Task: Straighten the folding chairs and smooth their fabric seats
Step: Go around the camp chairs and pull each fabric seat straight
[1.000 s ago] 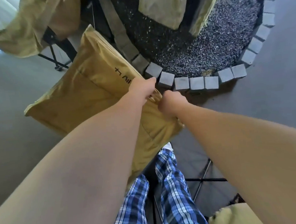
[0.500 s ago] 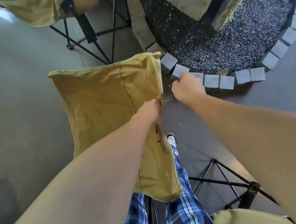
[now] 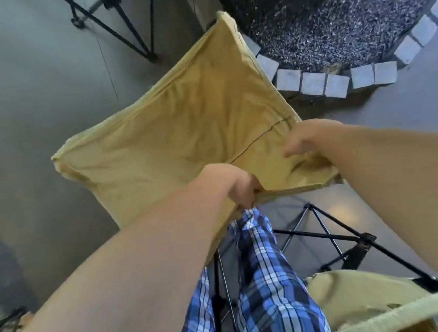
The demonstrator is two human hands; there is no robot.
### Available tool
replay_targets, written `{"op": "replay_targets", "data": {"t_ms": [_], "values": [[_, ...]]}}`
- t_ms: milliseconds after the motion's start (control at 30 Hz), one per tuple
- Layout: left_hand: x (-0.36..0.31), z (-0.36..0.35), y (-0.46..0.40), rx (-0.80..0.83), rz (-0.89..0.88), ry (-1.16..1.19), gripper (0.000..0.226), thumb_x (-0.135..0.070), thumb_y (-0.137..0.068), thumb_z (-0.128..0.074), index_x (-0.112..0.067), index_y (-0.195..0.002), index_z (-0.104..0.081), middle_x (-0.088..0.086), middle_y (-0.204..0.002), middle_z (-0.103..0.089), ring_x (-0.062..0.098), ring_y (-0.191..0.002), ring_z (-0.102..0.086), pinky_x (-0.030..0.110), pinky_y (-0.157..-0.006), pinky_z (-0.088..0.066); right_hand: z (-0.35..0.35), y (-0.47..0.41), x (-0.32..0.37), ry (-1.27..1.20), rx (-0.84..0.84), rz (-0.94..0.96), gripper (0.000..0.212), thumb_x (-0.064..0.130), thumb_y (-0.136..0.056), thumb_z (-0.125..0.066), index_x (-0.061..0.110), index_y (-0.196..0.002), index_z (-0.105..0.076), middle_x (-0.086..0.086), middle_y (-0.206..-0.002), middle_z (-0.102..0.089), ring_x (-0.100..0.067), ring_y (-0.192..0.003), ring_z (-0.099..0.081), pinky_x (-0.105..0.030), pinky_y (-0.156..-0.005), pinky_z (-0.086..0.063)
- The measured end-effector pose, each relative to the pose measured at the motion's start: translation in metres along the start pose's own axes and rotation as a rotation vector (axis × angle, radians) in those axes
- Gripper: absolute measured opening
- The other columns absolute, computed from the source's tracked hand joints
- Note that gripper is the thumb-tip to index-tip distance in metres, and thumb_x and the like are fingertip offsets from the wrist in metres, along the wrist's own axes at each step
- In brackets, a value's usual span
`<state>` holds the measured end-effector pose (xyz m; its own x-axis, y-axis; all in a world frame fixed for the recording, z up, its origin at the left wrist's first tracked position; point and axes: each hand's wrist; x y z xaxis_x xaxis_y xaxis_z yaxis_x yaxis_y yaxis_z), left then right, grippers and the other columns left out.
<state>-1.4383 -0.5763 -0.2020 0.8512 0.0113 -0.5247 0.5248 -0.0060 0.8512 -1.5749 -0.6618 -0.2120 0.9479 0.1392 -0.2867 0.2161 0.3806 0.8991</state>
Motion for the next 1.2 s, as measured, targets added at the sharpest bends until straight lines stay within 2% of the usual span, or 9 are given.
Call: {"op": "replay_targets", "data": {"t_ms": [100, 167, 267, 367, 533, 667, 800, 933, 1200], "values": [[0.013, 0.006, 0.01, 0.042, 0.078, 0.262, 0.059, -0.064, -0.085, -0.06, -0.041, -0.139, -0.048, -0.011, -0.133, -0.055, 0.018, -0.12, -0.053, 0.042, -0.097, -0.049, -0.024, 0.017, 0.003, -0.082, -0.037, 0.002, 0.058, 0.042, -0.078, -0.066, 0.014, -0.129, -0.057, -0.01, -0.111, -0.061, -0.034, -0.098, -0.06, -0.037, -0.079, -0.048], [0.02, 0.002, 0.011, -0.014, 0.128, 0.424, 0.065, -0.074, -0.086, -0.048, -0.046, -0.144, -0.04, -0.011, -0.14, -0.048, 0.021, -0.124, -0.05, 0.049, -0.104, -0.043, -0.038, 0.023, 0.004, -0.154, -0.108, -0.053, 0.054, 0.026, -0.079, -0.06, 0.01, -0.13, -0.05, -0.01, -0.095, -0.057, -0.033, -0.088, -0.059, -0.036, -0.069, -0.042], [0.037, -0.01, 0.005, -0.174, 0.235, 0.377, 0.057, -0.058, -0.099, -0.038, -0.028, -0.148, -0.042, -0.003, -0.145, -0.047, 0.025, -0.129, -0.048, 0.034, -0.097, -0.04, -0.061, 0.026, -0.003, -0.214, -0.121, -0.118, 0.062, 0.023, -0.08, -0.058, 0.006, -0.137, -0.042, -0.014, -0.115, -0.057, -0.037, -0.106, -0.058, -0.039, -0.073, -0.041], [0.073, -0.038, 0.001, -0.286, 0.428, 0.242, 0.055, -0.043, -0.102, -0.042, -0.01, -0.145, -0.047, 0.007, -0.153, -0.041, 0.029, -0.137, -0.042, 0.035, -0.107, -0.037, -0.08, 0.034, -0.003, -0.18, -0.088, -0.117, 0.047, 0.027, -0.082, -0.056, 0.01, -0.126, -0.055, -0.012, -0.106, -0.055, -0.034, -0.096, -0.055, -0.037, -0.073, -0.043], [0.145, -0.112, 0.012, -0.306, 0.644, 0.27, 0.052, -0.039, -0.098, -0.048, -0.003, -0.135, -0.056, 0.014, -0.144, -0.051, 0.034, -0.132, -0.049, 0.038, -0.107, -0.041, -0.09, 0.046, 0.028, -0.178, 0.004, 0.005, 0.062, 0.054, -0.071, -0.073, 0.011, -0.115, -0.06, -0.013, -0.117, -0.06, -0.035, -0.102, -0.059, -0.042, -0.089, -0.052], [0.189, -0.175, 0.032, -0.266, 0.755, 0.38, 0.051, -0.033, -0.101, -0.046, -0.005, -0.144, -0.047, 0.01, -0.145, -0.049, 0.029, -0.133, -0.047, 0.035, -0.108, -0.037, -0.079, 0.061, 0.052, -0.107, -0.02, 0.065, 0.043, 0.037, -0.082, -0.071, 0.002, -0.107, -0.068, -0.013, -0.106, -0.063, -0.032, -0.1, -0.061, -0.035, -0.084, -0.048], [0.206, -0.235, 0.047, -0.153, 0.756, 0.692, 0.051, -0.037, -0.104, -0.042, -0.012, -0.148, -0.045, 0.008, -0.148, -0.043, 0.03, -0.134, -0.043, 0.041, -0.114, -0.033, -0.073, 0.075, 0.077, -0.145, -0.009, 0.075, 0.033, 0.026, -0.088, -0.067, 0.003, -0.112, -0.066, -0.015, -0.119, -0.06, -0.032, -0.107, -0.059, -0.039, -0.092, -0.047], [0.21, -0.275, 0.04, -0.248, 0.81, 1.099, 0.06, -0.059, -0.086, -0.064, -0.015, -0.126, -0.065, 0.015, -0.132, -0.061, 0.034, -0.116, -0.06, 0.044, -0.105, -0.045, -0.071, 0.082, 0.087, -0.168, -0.036, 0.062, 0.034, 0.024, -0.086, -0.068, 0.001, -0.111, -0.066, -0.018, -0.116, -0.06, -0.034, -0.102, -0.06, -0.042, -0.086, -0.05], [0.292, -0.263, 0.025, -0.422, 0.851, 1.02, 0.096, -0.068, -0.056, -0.07, -0.008, -0.13, -0.059, 0.012, -0.13, -0.061, 0.034, -0.112, -0.062, 0.046, -0.101, -0.049, -0.073, 0.1, 0.08, -0.192, -0.234, 0.074, 0.049, 0.032, -0.086, -0.061, 0.002, -0.124, -0.057, -0.018, -0.121, -0.059, -0.036, -0.109, -0.058, -0.039, -0.091, -0.052]]}}
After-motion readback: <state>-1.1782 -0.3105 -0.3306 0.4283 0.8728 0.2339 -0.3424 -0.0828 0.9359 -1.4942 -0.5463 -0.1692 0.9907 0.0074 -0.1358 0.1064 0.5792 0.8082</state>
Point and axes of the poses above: each hand's wrist, its own y-axis away from the middle knuckle, its own z-axis out of the back of the hand, x = y × z
